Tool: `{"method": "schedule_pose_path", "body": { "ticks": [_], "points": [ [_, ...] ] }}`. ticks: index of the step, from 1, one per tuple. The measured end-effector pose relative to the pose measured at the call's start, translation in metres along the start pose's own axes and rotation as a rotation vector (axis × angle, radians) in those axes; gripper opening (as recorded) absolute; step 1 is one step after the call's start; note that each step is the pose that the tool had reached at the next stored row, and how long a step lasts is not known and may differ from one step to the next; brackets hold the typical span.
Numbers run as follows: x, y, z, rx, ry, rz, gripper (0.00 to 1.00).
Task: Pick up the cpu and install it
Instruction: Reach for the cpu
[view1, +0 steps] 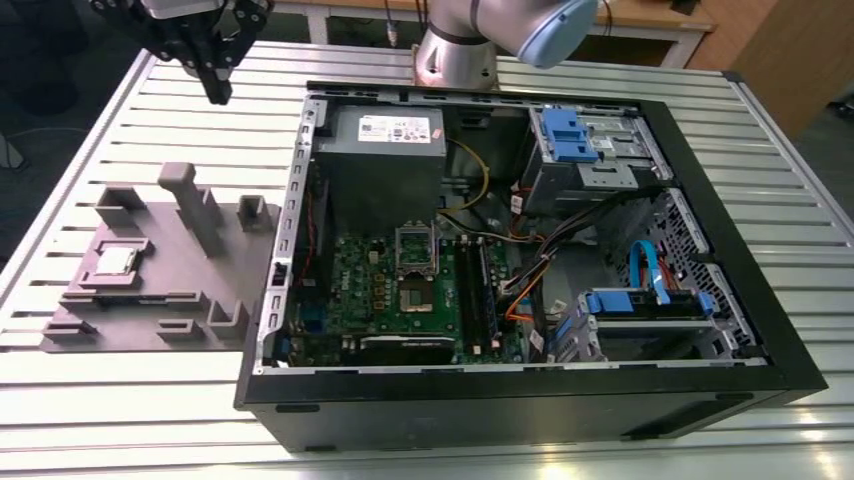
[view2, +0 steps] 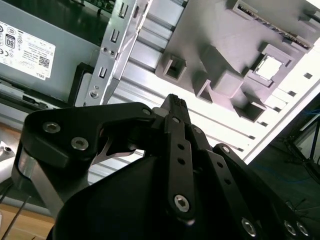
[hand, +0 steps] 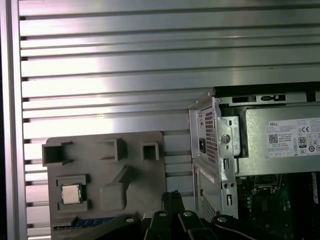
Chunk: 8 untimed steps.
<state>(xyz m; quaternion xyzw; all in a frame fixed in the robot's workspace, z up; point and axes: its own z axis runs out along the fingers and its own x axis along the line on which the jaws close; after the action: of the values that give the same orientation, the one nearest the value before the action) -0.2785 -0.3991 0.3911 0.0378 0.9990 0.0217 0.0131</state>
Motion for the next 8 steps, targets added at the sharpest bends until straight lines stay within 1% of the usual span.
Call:
{"method": "schedule_pose_path", "body": {
  "ticks": [6, 8],
  "points": [
    [0.0100, -0.0008, -0.0001, -0.0001, -0.0001, 0.000, 0.10],
    [0.0122, -0.0009, -0.0002, 0.0000, 0.0000, 0.000, 0.10]
  ]
}}
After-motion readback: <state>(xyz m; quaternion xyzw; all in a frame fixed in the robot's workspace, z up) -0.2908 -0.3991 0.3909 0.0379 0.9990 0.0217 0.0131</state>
